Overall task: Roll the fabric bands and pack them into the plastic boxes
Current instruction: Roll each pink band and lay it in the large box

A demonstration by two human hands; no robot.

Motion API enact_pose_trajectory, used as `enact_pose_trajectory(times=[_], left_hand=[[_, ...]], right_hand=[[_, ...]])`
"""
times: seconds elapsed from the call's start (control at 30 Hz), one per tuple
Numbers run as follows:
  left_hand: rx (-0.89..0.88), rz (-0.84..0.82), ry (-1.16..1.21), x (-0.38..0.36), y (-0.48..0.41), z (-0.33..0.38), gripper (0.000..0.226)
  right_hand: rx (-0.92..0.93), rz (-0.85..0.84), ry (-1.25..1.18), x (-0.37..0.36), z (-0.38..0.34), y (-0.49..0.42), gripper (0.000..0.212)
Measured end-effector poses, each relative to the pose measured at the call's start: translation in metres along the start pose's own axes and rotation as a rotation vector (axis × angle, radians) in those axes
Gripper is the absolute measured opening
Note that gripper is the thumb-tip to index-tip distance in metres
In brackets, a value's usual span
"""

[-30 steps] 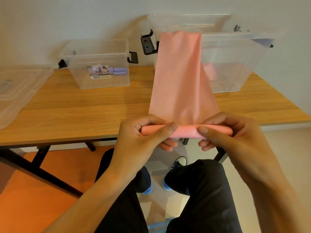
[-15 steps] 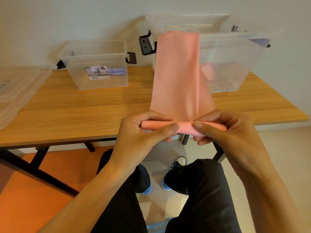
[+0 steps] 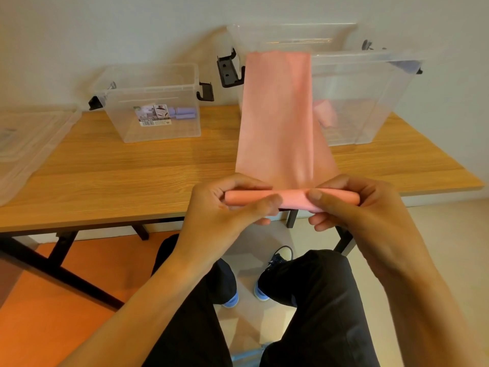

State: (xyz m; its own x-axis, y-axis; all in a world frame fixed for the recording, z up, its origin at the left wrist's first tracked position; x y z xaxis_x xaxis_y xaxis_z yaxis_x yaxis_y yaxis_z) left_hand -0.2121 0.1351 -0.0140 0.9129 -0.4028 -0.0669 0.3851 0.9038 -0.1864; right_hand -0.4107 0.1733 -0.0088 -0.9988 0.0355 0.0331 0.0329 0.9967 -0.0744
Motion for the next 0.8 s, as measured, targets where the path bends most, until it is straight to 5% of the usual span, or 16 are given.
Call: enact_pose_trajectory(times=[0.27, 0.43, 0.8], left_hand=[[-0.044, -0.006, -0.008, -0.003, 0.001, 0.002, 0.016], [-0.104, 0.059, -0.087, 0.001, 0.003, 0.005, 0.015], [-0.102, 0.107, -0.121, 0.000, 0.003, 0.003, 0.023]], right_hand=[[0.007, -0.026, 0.027, 0.001, -0.004, 0.000, 0.037], [0.031, -0.001, -0.012, -0.001, 0.001, -0.001, 0.021], [0.112, 0.064, 0.020, 0.002, -0.008, 0.012, 0.026]])
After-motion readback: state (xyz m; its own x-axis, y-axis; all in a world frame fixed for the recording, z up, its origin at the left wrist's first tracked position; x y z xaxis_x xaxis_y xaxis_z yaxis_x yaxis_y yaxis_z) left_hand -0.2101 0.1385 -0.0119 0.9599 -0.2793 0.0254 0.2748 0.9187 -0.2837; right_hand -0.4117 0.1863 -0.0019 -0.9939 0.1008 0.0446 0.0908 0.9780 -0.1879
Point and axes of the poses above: each hand's wrist, its own y-axis away from the middle knuckle, its own x-axis out of the back of the hand, z = x × y, the point moved 4 cm from there along -y, towards the middle knuckle, and after that the axes turned 8 degrees about -z, right-handed, at the moved point
